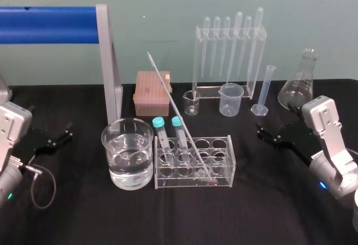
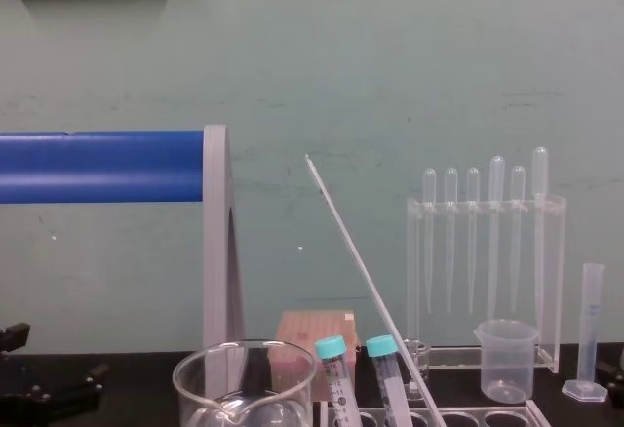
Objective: Hold the thermometer with one hand and immerse one end into the beaker, then reinsert it into the test tube rack.
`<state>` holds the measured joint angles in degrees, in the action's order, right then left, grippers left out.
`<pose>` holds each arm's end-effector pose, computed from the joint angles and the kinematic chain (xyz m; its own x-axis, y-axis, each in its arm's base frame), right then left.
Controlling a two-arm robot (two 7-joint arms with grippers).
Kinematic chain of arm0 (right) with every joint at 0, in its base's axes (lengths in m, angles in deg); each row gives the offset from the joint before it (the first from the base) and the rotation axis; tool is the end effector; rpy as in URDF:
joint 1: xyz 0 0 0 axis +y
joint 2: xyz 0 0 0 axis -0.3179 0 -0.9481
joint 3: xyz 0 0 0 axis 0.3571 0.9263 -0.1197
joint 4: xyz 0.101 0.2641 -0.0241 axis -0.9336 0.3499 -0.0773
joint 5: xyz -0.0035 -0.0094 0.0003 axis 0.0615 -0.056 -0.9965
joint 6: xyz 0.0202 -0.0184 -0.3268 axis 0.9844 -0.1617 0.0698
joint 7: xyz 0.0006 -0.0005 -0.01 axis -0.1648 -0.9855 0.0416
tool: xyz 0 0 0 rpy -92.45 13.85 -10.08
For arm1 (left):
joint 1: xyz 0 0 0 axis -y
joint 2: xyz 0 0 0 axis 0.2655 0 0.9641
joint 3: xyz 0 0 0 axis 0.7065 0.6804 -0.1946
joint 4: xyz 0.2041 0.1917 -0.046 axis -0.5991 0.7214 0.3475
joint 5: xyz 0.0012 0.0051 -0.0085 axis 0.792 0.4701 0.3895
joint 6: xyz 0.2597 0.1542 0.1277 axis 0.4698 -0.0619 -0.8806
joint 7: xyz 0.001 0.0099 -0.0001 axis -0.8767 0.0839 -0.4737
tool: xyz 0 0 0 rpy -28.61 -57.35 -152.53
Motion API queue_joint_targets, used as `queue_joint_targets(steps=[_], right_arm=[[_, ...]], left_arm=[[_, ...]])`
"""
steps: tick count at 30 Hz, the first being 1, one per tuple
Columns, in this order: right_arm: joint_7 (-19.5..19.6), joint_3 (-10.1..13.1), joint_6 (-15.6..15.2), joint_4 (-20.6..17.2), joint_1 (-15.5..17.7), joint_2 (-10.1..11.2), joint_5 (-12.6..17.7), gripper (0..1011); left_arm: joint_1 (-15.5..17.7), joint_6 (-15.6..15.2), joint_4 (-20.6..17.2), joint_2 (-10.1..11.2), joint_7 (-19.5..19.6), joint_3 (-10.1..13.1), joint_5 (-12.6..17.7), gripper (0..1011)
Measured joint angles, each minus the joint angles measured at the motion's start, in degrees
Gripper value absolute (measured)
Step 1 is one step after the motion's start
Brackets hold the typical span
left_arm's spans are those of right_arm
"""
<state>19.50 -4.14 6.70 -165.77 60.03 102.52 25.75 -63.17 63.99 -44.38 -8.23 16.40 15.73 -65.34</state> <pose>0.3752 -0.0741 -0.3008 0.2921 -0.8804 0.3737 0.9553 0.2872 -0.0701 0.3751 0.0741 -0.3008 0.2922 0.8803 0.3738 -0.9553 0.2873 0.0702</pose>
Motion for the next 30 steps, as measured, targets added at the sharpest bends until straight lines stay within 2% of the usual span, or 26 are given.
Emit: queue_joint_targets(steps=[26, 30], right_arm=[[0.0, 0.0, 0.0, 0.0, 0.0, 0.0, 0.0, 1002], [-1.9, 0.4, -0.1, 0.3, -0.8, 0.0, -0.1, 1002]], left_arm=[[0.0, 0.0, 0.0, 0.0, 0.0, 0.0, 0.0, 1008], [0.0, 0.0, 0.0, 0.0, 0.0, 0.0, 0.0, 1008]])
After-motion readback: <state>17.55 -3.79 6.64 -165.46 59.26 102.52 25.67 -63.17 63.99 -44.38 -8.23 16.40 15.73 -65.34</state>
